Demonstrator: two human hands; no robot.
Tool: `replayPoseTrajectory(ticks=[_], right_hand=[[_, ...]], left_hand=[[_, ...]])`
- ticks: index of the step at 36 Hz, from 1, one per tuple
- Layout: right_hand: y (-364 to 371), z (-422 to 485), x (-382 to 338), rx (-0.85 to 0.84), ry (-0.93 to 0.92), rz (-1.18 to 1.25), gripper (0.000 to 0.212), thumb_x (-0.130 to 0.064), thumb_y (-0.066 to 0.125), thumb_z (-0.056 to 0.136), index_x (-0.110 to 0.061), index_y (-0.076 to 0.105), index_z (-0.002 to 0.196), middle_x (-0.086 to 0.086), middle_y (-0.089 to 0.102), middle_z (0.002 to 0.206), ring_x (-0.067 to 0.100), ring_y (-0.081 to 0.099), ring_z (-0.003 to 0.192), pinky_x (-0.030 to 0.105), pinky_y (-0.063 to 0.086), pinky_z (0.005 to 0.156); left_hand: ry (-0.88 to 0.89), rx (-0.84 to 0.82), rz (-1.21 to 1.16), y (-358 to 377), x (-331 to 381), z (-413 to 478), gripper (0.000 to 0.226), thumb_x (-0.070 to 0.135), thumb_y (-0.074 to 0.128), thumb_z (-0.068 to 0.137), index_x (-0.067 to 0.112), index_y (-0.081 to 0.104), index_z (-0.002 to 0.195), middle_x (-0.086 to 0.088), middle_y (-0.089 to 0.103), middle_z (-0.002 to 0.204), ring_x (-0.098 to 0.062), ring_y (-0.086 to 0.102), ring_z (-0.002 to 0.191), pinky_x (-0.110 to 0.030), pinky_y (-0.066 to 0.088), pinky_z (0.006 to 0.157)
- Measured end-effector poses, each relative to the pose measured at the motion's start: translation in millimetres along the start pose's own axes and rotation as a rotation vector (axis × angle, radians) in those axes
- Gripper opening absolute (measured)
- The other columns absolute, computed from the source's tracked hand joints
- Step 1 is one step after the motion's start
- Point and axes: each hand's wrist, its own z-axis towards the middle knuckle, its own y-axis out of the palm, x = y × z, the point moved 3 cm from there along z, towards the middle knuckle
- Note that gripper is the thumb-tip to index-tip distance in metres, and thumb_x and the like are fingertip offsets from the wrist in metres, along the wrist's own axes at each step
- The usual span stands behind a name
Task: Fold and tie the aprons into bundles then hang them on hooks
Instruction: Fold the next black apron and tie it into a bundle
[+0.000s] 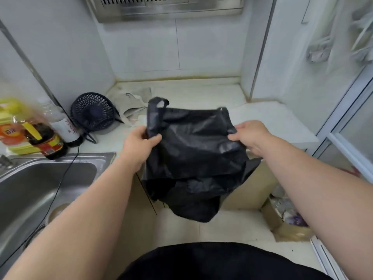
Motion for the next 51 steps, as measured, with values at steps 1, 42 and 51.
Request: replayPoseTrajectory(ticks=[1, 42, 51], right_hand=[[-0.2, 0.4, 2.1, 0.027, -0.016, -0.068, 0.009, 0.001, 0.067, 0.083, -0.007, 0.065, 0.088, 0.015, 0.067, 0.11, 0.028, 0.063, 0.101, 0.038, 0.05, 0.094], [-4.0, -3.2, -21.5, 0.269, -0.523, -0.37, 0.011, -0.017, 0.048, 0.095, -0.007, 0.047, 0.089, 0.004, 0.05, 0.077, 0.023, 0.047, 0.072, 0.029, 0.033, 0.06], [4.9, 3.3, -45.0, 0.275, -0.362, -0.366, 0.027, -0.024, 0.035, 0.101, -0.008, 0.054, 0.111, 0.005, 0.05, 0.095, 0.025, 0.052, 0.086, 0.029, 0.035, 0.071]], left_hand=[[0.006, -0.05, 0.058, 0.9, -0.7, -1.1, 0.011, 0.01, 0.071, 0.084, 0.019, 0.064, 0.085, -0.002, 0.068, 0.086, -0.021, 0.064, 0.084, -0.034, 0.054, 0.081], [0.208, 0.167, 0.656, -11.6, 30.2, -0.2, 0.023, 0.024, 0.056, 0.094, 0.004, 0.068, 0.094, -0.014, 0.066, 0.083, -0.034, 0.063, 0.089, -0.034, 0.046, 0.076], [0.157, 0.131, 0.523, -3.4, 62.5, 7.0, 0.027, 0.015, 0.032, 0.095, 0.014, 0.057, 0.104, -0.011, 0.068, 0.08, -0.029, 0.066, 0.078, -0.042, 0.055, 0.079]])
